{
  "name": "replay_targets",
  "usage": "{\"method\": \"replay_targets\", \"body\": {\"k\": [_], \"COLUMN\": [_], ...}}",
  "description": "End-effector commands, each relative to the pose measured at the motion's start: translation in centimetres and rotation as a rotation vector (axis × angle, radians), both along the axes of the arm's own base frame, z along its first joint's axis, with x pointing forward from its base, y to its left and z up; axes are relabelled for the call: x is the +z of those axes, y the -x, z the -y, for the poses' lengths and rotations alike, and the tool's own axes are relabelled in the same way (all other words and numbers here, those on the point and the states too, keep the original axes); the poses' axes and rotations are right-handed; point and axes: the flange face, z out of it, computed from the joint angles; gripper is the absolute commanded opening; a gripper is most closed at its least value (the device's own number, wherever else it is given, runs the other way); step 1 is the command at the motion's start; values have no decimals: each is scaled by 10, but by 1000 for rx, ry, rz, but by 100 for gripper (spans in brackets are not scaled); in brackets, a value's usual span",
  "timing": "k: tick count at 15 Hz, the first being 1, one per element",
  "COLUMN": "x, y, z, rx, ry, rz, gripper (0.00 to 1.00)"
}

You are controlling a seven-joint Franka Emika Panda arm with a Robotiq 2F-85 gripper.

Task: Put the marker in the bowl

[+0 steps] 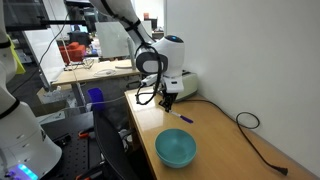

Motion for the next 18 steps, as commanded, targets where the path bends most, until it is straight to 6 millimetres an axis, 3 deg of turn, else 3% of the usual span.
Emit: {"method": "replay_targets", "body": {"k": [1,5,11,12,14,18], "x": [14,11,1,0,1,6], "y": [24,42,47,47,46,39], "z": [24,61,82,84,84,80], "rx": [10,-37,-53,-56,-49,-25], "ry": [-75,-110,-168,-171,-163,-135], "rz": [-41,-111,-179,-184,-181,-162], "gripper": [3,3,4,37,43,73]}}
